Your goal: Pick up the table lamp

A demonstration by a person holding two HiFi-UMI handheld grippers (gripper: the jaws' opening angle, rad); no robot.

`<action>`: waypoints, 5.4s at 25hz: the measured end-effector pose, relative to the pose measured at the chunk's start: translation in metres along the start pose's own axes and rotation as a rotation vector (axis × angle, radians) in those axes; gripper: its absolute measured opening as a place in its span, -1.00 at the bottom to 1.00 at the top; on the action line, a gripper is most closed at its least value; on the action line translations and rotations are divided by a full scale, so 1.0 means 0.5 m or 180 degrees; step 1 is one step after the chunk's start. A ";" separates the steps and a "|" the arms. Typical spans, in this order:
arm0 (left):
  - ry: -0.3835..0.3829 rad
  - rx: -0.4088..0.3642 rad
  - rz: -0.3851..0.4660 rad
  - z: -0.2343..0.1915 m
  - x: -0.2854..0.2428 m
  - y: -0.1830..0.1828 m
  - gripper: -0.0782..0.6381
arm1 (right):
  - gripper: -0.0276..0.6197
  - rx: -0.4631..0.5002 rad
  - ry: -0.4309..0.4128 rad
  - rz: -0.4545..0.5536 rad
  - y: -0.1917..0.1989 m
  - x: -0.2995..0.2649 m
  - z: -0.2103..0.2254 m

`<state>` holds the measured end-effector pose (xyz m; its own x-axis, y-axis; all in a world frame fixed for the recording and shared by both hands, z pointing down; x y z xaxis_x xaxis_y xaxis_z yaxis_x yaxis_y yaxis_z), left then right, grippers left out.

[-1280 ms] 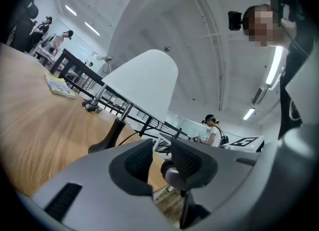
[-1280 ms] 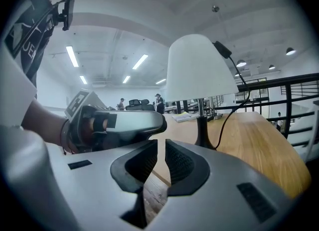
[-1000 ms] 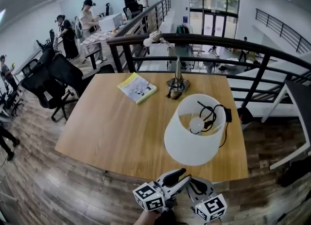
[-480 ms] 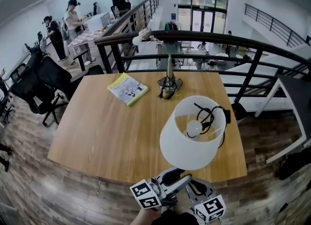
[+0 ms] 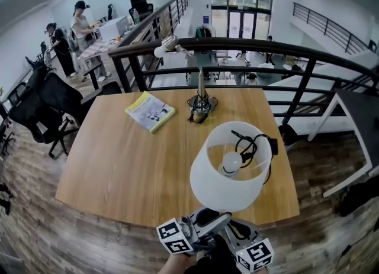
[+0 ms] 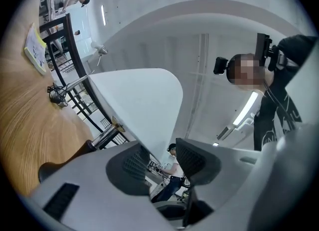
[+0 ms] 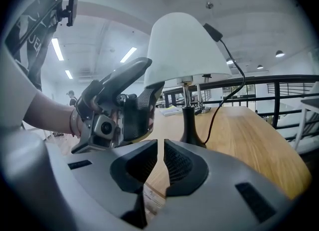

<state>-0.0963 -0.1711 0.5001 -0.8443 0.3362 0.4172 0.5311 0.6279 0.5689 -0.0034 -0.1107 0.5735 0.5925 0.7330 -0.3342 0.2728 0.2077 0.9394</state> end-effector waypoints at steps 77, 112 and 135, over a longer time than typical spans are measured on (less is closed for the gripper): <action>0.0169 0.0156 0.0573 -0.089 -0.135 -0.183 -0.74 | -0.43 -0.0205 0.0135 -0.0158 -0.046 -0.265 0.221; 0.0488 -0.0134 0.0517 -0.005 -0.188 -0.258 -0.74 | -0.43 0.0034 0.0280 0.0206 -0.174 -0.254 0.255; 0.0751 -0.0417 0.0441 0.069 -0.241 -0.292 -0.74 | -0.43 0.0208 0.0420 0.0556 -0.266 -0.222 0.293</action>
<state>-0.0743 -0.2792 0.3425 -0.7317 0.2303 0.6416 0.6576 0.4865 0.5753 0.0057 -0.3146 0.4745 0.5319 0.8334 -0.1498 0.2258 0.0309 0.9737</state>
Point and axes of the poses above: the fingertips, and each gripper's own axes: x backward along the fingers, z to its right, y out of its underside, the point moved 6 cm from there along x, backward along the fingers, and after that the axes turned 13 degrees about x, right-handed, at the moved point
